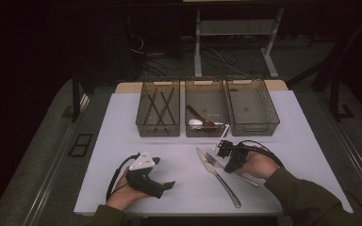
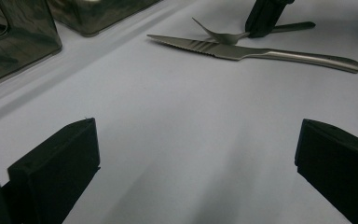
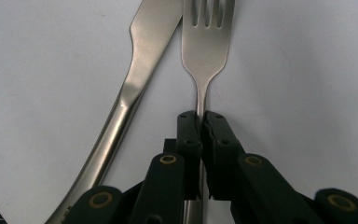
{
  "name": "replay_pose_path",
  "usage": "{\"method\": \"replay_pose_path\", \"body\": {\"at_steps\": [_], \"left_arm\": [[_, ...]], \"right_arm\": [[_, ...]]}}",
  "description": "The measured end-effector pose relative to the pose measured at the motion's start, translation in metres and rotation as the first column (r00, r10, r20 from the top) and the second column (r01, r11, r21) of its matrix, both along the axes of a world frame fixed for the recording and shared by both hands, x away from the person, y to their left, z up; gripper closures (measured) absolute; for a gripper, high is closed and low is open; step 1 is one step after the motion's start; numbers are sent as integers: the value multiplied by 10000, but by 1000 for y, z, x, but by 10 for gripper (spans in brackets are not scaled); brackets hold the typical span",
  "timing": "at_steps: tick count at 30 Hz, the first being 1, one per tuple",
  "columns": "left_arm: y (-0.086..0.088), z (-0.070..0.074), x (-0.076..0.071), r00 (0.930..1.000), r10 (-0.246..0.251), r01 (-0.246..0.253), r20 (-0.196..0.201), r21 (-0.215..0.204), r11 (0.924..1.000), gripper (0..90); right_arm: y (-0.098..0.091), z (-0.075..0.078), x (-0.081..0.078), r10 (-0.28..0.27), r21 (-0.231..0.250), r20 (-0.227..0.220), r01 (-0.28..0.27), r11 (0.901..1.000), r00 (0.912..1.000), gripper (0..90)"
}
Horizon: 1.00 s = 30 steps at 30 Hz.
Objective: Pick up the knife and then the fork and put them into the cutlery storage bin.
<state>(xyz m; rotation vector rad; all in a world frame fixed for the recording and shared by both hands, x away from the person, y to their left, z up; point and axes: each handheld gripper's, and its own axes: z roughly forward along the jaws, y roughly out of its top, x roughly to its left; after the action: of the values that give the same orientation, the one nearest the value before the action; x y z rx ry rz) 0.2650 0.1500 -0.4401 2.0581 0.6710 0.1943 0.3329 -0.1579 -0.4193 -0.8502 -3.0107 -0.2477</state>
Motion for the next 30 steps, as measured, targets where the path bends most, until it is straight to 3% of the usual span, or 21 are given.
{"method": "replay_pose_path", "body": {"at_steps": [8,18,23,30], "left_arm": [[0,0,0,10000,-7,7,-41,-42,10000,0],[0,1,0,9999,65,-66,-96,-109,9999,0],[-1,1,-1,9999,44,-45,-119,-73,10000,0],[-2,1,-1,9999,8,-8,-166,-31,10000,0]], "right_arm": [[-3,1,1,68,198,13,-68,9998,10000,851],[-15,11,3,-49,920,316,20,9958,9995,851],[-25,17,5,-289,1448,670,189,9893,9973,851],[-40,24,5,-696,2273,1056,441,9728,9920,851]]}}
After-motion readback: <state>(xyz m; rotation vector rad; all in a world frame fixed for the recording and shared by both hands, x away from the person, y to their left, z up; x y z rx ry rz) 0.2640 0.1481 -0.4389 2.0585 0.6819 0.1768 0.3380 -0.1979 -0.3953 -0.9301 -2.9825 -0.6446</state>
